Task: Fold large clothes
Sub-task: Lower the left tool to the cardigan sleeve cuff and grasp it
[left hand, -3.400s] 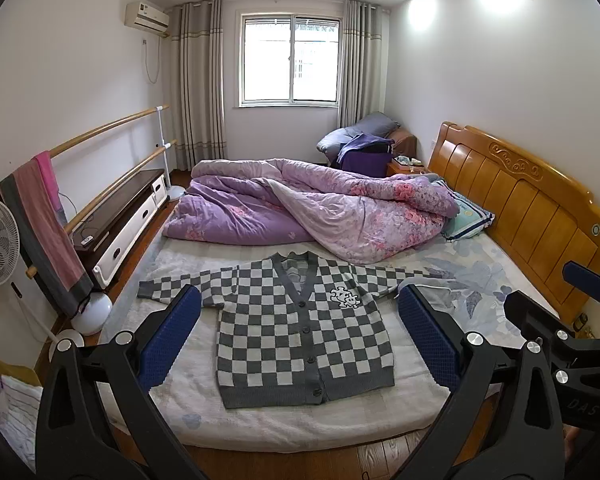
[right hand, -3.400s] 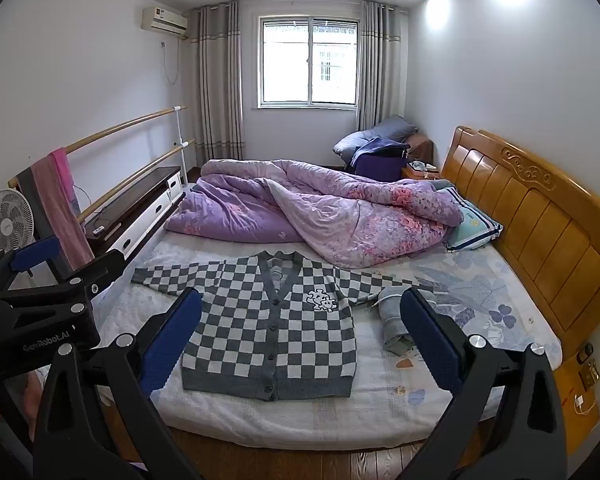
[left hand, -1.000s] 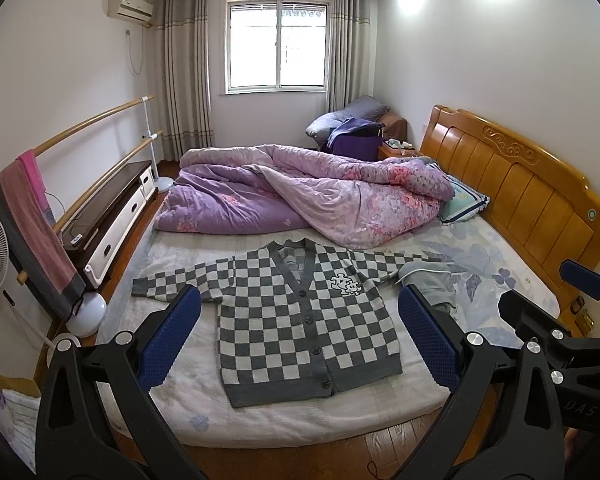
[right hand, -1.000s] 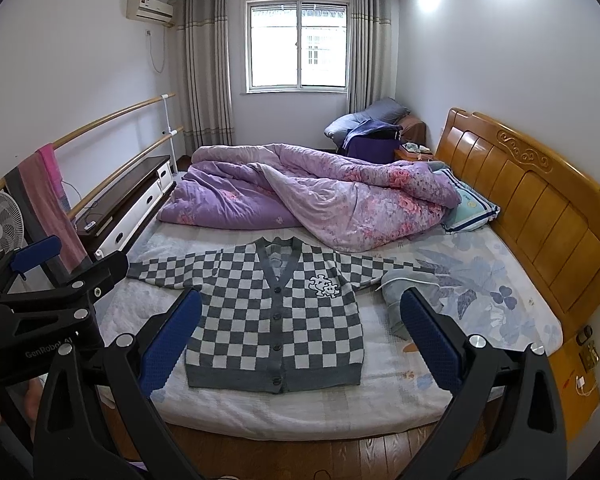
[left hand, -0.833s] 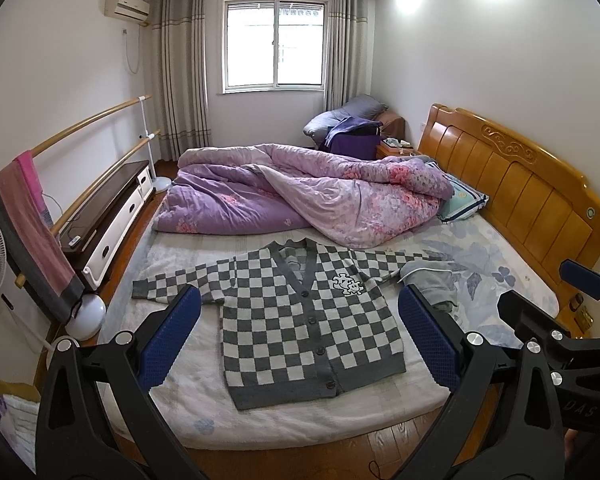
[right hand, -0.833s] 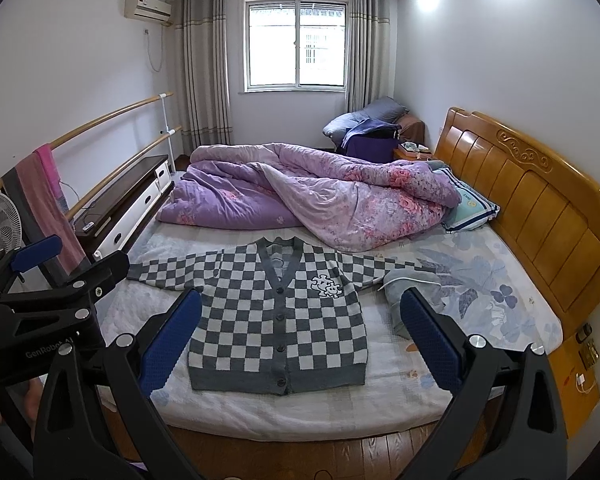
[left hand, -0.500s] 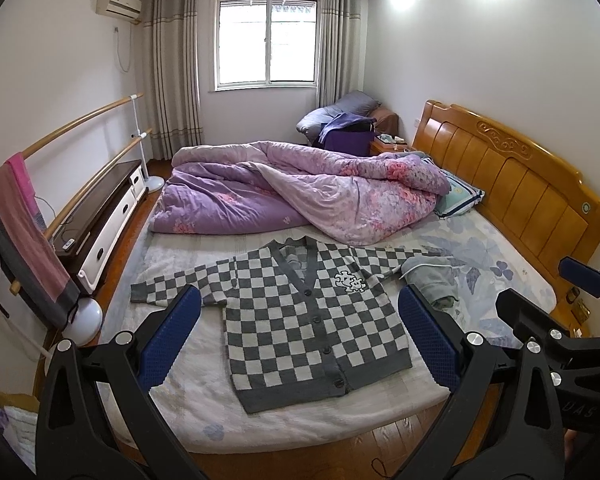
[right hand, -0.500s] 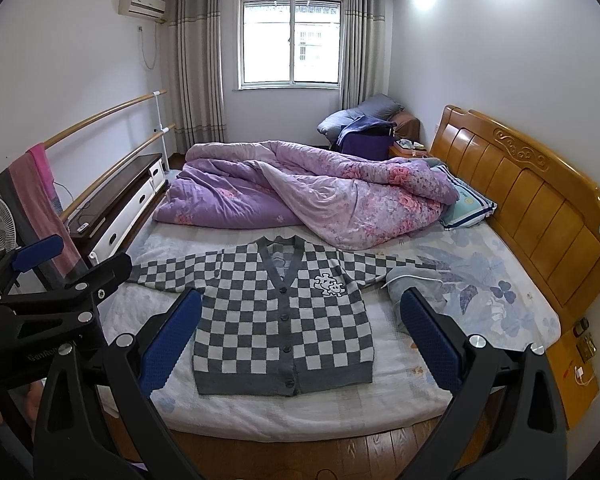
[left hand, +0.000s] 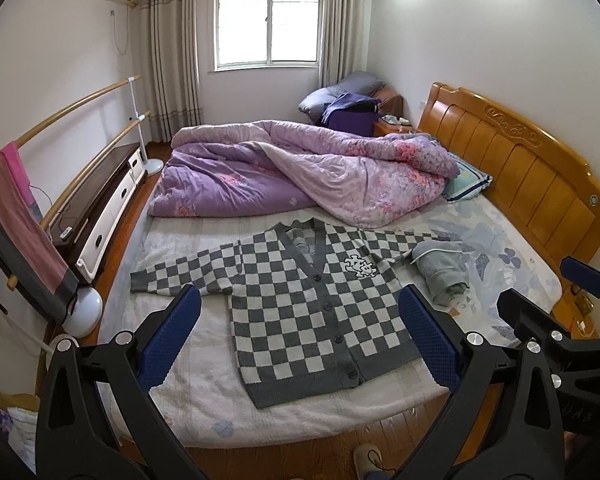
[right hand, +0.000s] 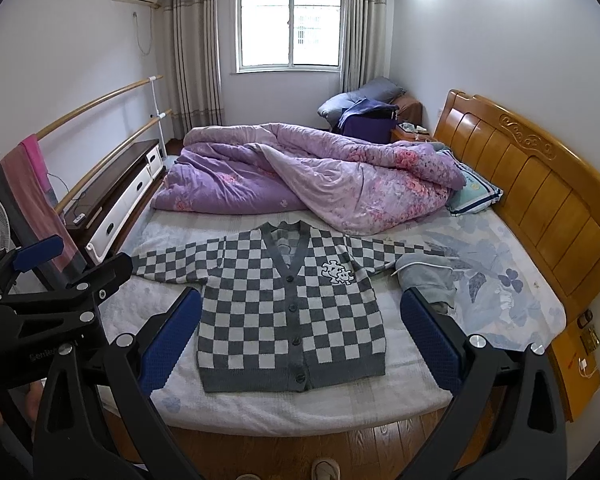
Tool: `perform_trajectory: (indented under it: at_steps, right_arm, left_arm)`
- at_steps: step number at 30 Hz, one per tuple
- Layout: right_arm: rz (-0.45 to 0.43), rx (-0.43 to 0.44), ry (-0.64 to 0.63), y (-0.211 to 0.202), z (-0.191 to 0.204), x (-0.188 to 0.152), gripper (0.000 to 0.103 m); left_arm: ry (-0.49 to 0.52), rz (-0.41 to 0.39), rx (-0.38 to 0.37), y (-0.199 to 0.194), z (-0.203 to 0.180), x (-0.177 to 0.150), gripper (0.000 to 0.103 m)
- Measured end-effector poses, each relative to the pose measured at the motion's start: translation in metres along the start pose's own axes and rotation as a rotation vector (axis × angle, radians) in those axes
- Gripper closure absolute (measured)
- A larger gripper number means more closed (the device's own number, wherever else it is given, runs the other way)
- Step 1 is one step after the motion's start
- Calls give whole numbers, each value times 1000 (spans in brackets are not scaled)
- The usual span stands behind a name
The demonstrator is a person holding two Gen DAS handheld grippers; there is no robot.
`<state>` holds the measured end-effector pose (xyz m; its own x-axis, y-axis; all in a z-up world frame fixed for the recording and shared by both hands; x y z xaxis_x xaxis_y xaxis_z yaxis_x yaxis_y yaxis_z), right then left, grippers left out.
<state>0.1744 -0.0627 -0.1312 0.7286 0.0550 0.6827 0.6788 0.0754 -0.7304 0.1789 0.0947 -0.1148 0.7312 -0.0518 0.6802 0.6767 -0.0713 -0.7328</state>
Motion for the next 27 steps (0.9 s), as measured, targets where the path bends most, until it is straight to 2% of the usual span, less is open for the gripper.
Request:
perform_trajectory:
  at_steps: [8, 16, 22, 27]
  right_arm:
    - [36, 85, -48, 71, -20, 33, 7]
    - [122, 196, -172, 161, -30, 80, 7]
    - [204, 237, -227, 224, -10, 90, 7]
    - [261, 233, -249, 273, 24, 95, 7]
  left_arm:
    - [-65, 51, 59, 72, -8, 32, 5]
    - [-197, 170, 148, 164, -5, 67, 5]
    - [-253, 258, 204, 218, 26, 64, 5]
    - [-272, 313, 210, 264, 68, 61, 5]
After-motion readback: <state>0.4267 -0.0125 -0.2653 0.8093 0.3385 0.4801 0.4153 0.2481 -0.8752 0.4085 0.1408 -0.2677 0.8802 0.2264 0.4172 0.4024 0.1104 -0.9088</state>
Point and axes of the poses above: each gripper's, at about its wrist camera, not at the fingertips, and y roughly the way its jaws point, z to its left, x to its top, the point moved 10 cm from there along y, roughly the way its jaws point, and after that the axes turned 7 degrees about z, right-handed, at the moved point
